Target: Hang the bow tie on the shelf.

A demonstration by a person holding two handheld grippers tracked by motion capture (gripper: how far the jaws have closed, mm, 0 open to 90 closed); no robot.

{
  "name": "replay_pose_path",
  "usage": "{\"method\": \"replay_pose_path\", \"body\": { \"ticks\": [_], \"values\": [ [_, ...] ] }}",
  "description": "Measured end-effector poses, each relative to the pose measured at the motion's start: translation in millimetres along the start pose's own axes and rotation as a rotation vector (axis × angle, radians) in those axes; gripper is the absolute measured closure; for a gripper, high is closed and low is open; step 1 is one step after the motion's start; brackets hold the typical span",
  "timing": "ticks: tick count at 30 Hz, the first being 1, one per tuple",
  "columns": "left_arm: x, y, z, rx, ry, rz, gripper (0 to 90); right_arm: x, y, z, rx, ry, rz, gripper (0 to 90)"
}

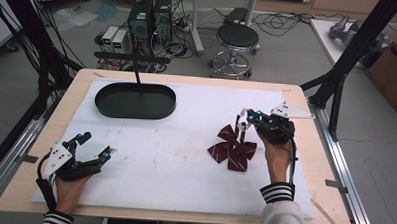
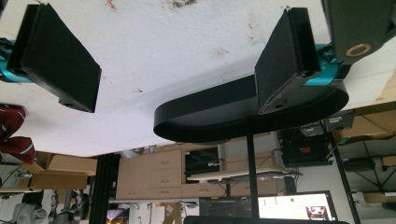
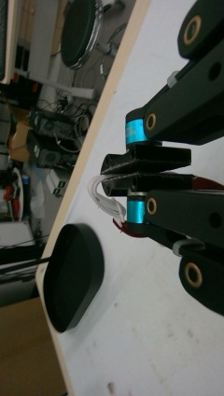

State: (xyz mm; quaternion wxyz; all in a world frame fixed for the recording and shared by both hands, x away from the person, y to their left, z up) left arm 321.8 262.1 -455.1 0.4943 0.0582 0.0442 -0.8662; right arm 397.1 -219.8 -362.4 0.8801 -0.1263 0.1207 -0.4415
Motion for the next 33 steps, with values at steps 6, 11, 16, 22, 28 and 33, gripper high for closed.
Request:
{"method": "replay_pose_path", "body": {
  "ticks": [6, 11, 16, 22, 28, 33],
  "values": [
    [-0.4, -0.1, 0.0, 0.001, -0.004, 0.000, 15.0, -22.3, 14.9, 22.8, 0.049, -0.018, 0.043, 87.5],
    [-0.8, -0.2, -0.2, -0.001, -0.008, -0.001, 15.0, -39.0, 30.9, 38.5, 0.068, -0.037, 0.076, 87.5],
    [-0.9, 0.1, -0.1, 0.001, -0.012, -0.002, 15.0, -51.5, 43.9, 50.3, 0.086, -0.038, 0.095, 87.5],
    [-0.9, 0.0, -0.3, -0.001, -0.009, -0.003, 15.0, -69.3, 67.8, 67.9, 0.112, -0.041, 0.129, 87.5],
    [-0.9, 0.1, -0.1, 0.000, -0.012, -0.003, 15.0, -81.8, 90.3, 79.8, 0.115, -0.032, 0.161, 87.5],
    [-1.0, 0.0, -0.3, -0.002, -0.009, -0.003, 15.0, -92.8, 110.3, 87.9, 0.116, -0.038, 0.191, 87.5]
  ]
}}
Point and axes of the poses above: each handheld gripper's, and its own axes: y roughly forward along the jaws, z roughly out of its top, x roughly to its right, the point moved 7 cm from there along y, roughly forward along the jaws, and after that the axes turned 6 degrees about y, right-handed, at the moved point
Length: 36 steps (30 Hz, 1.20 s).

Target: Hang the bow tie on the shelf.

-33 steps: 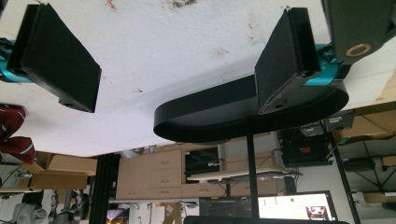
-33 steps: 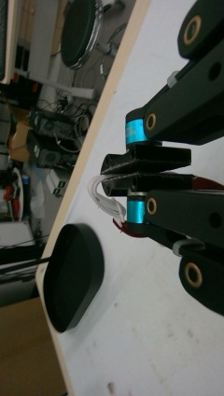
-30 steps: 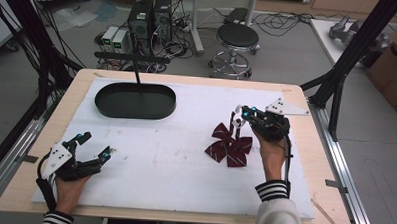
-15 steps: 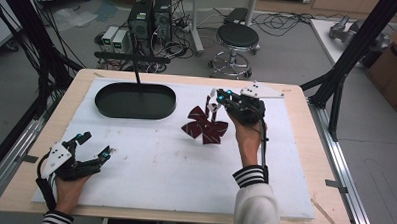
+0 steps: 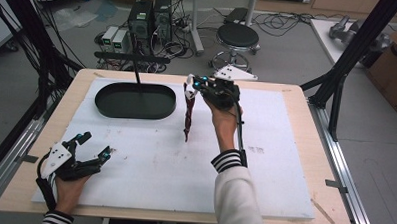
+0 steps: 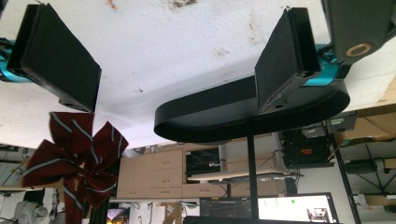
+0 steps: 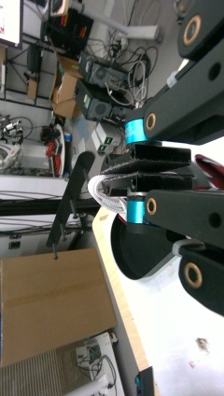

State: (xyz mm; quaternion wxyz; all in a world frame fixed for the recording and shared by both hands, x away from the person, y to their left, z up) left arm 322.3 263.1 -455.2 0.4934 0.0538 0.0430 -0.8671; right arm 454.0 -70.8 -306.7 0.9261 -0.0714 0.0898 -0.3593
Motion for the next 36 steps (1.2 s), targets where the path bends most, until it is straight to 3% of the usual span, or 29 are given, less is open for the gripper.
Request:
{"method": "replay_pose_path", "body": {
  "ticks": [13, 26, 31, 34, 36],
  "values": [
    [-0.1, 0.0, 0.2, 0.003, -0.004, 0.000, 15.0, -12.7, 57.9, 16.3, -0.009, -0.005, 0.040, 87.4],
    [-0.5, -0.2, 0.0, 0.002, -0.003, 0.000, 15.0, -32.5, 101.9, 34.9, 0.022, -0.029, 0.086, 87.5],
    [0.0, -0.1, 0.2, 0.003, -0.004, 0.000, 15.0, -29.0, 118.3, 33.5, 0.004, -0.021, 0.074, 87.4],
    [0.0, -0.1, 0.2, 0.003, -0.004, 0.001, 15.0, -23.9, 126.3, 32.8, 0.010, -0.049, 0.039, 87.4],
    [0.1, -0.1, 0.2, 0.003, -0.004, 0.001, 15.0, -17.9, 130.7, 27.7, -0.015, -0.054, 0.010, 87.4]
  ]
}}
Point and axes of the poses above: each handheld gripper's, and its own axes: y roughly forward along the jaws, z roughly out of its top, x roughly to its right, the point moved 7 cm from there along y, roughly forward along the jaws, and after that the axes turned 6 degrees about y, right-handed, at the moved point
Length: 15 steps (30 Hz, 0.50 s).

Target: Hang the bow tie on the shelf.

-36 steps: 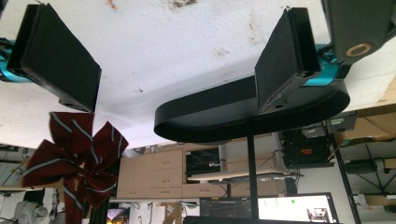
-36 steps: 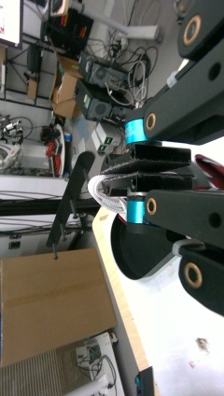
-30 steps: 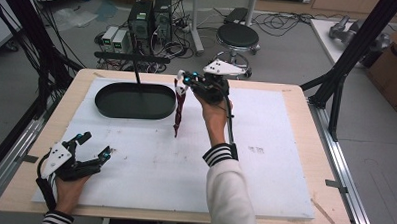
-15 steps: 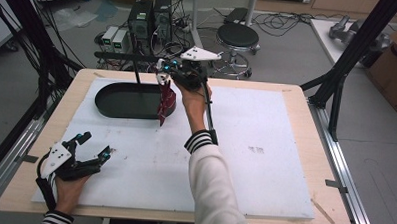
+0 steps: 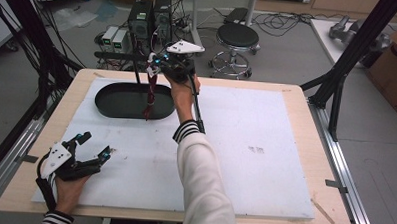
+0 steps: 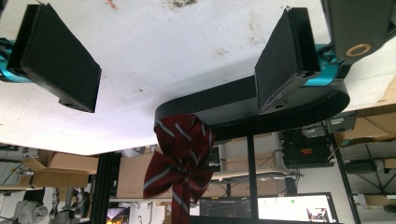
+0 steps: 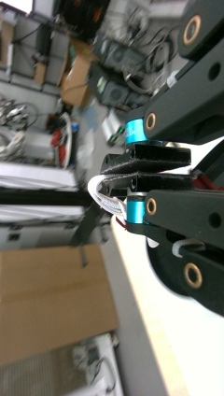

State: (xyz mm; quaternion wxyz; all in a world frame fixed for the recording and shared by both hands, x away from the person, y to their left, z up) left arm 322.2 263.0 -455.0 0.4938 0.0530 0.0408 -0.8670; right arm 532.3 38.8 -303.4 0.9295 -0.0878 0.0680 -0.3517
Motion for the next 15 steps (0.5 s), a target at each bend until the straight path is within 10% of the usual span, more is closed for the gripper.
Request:
{"method": "replay_pose_path", "body": {
  "ticks": [15],
  "values": [
    [0.4, 0.0, 0.0, -0.001, 0.008, 0.004, 15.0, 23.4, 22.6, -22.6, -0.057, -0.145, -0.165, 87.1]
  ]
}}
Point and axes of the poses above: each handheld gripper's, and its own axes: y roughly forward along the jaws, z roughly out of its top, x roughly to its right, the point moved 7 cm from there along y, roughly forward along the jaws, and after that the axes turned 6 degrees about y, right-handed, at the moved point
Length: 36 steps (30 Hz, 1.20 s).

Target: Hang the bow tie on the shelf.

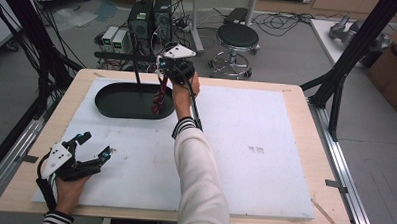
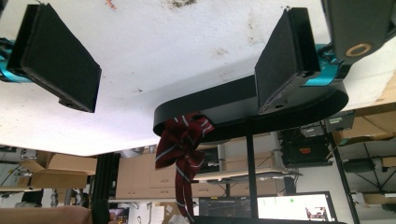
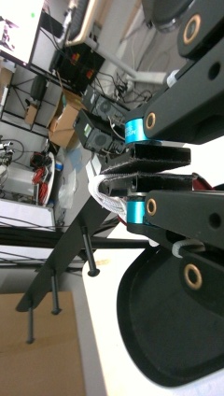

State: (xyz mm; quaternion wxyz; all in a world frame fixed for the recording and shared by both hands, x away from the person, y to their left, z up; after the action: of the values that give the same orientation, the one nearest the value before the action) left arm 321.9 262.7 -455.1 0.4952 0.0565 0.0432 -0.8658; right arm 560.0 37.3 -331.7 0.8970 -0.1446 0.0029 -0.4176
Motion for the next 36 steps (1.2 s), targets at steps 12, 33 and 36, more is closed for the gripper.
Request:
{"method": "replay_pose_path", "body": {
  "ticks": [12, 33, 36],
  "values": [
    [-0.4, 0.0, -0.1, -0.003, 0.000, 0.000, 15.0, 12.5, -2.4, -4.3, -0.006, 0.025, -0.024, 86.7],
    [0.4, 0.9, -0.3, -0.009, 0.005, 0.001, 15.0, 23.4, -2.7, -11.2, -0.040, 0.048, -0.090, 57.0],
    [0.9, 1.1, -0.4, -0.015, 0.012, 0.004, 15.0, 27.1, -3.9, -11.1, -0.035, 0.048, -0.128, 44.9]
  ]
}}
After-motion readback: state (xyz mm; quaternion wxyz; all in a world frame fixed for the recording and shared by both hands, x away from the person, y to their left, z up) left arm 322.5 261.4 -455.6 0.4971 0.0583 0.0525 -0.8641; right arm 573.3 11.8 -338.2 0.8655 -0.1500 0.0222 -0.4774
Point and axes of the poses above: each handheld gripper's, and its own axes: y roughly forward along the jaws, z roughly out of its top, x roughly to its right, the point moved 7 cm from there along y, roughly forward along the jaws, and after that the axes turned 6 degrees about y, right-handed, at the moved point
